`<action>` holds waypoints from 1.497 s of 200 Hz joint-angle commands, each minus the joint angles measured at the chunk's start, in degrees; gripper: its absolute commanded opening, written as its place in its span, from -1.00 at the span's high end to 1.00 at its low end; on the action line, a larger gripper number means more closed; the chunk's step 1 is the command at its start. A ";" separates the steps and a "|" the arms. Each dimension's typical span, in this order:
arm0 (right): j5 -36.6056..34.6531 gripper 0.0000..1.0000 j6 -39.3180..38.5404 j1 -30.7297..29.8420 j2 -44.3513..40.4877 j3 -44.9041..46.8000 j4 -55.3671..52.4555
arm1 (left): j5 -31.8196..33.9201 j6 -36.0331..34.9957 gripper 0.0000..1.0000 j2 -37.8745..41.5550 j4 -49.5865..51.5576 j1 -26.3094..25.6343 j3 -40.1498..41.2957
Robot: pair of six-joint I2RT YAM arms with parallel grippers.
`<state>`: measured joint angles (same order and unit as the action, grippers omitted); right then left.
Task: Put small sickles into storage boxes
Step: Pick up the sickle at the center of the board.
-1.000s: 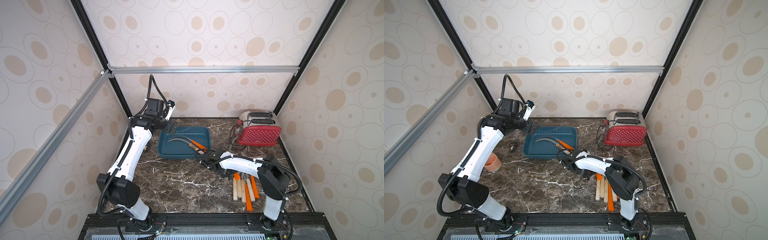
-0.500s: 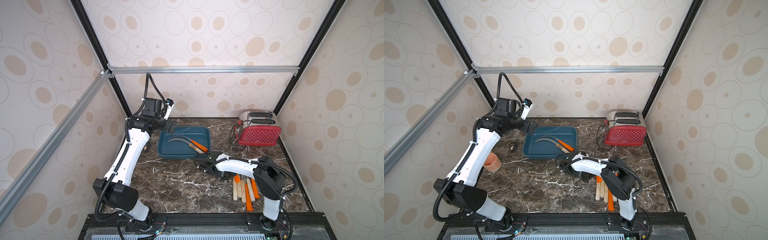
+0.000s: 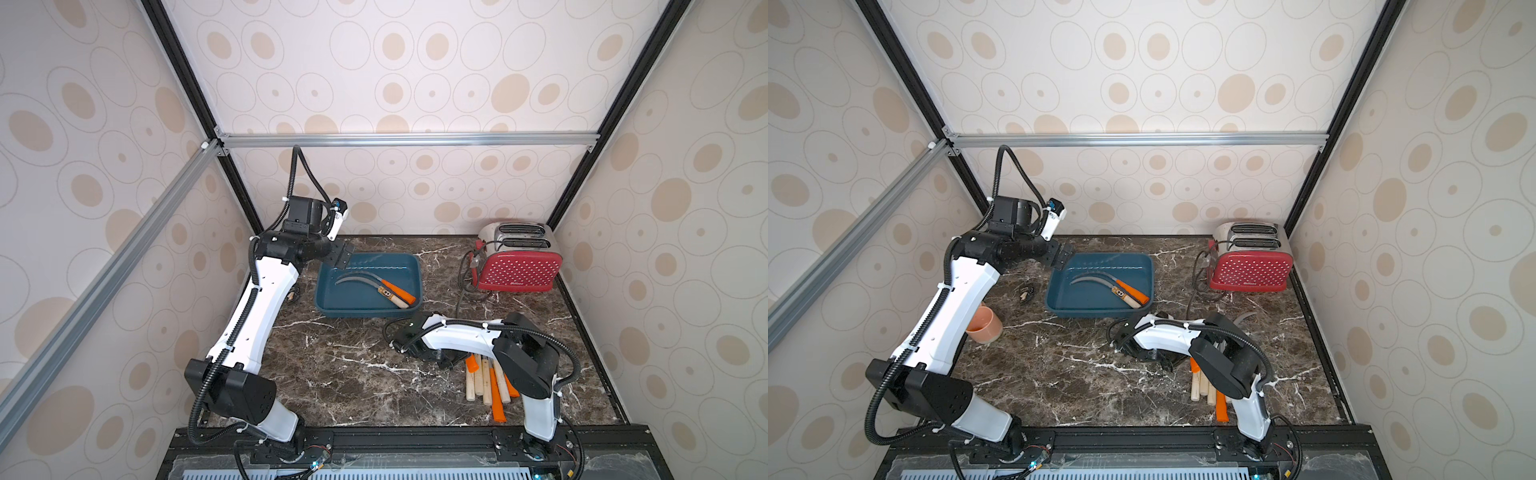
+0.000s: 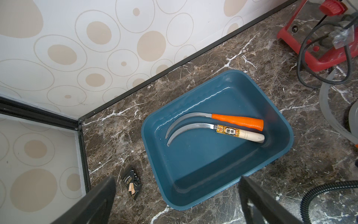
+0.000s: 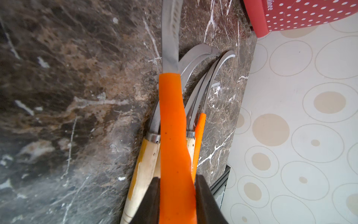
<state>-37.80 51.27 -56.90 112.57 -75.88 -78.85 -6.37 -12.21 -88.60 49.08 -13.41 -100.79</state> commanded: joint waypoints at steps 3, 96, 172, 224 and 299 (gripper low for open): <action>1.23 0.90 1.89 -0.31 -1.21 0.93 -1.80 | -0.81 -0.93 -0.98 1.85 2.16 -0.21 -1.92; 4.32 0.89 4.16 -0.33 -0.94 2.40 -4.20 | -1.71 -1.15 -0.98 2.01 1.61 -0.26 -1.86; 3.52 0.87 9.30 -0.31 -1.39 2.41 -11.11 | -2.33 -0.55 -0.98 2.45 0.67 -0.26 -1.82; 2.40 0.87 11.97 -0.72 -1.83 1.75 -14.91 | -2.86 -0.02 -0.98 2.38 0.05 -0.24 -2.11; -1.81 0.86 15.03 -1.55 -0.81 -4.58 -22.25 | -1.92 0.85 -0.98 2.38 -1.64 -0.26 -2.13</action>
<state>-36.34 62.78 -57.74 112.51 -78.13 -91.53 -8.86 -11.79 -87.74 48.47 -13.41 -100.79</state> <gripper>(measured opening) 0.274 0.992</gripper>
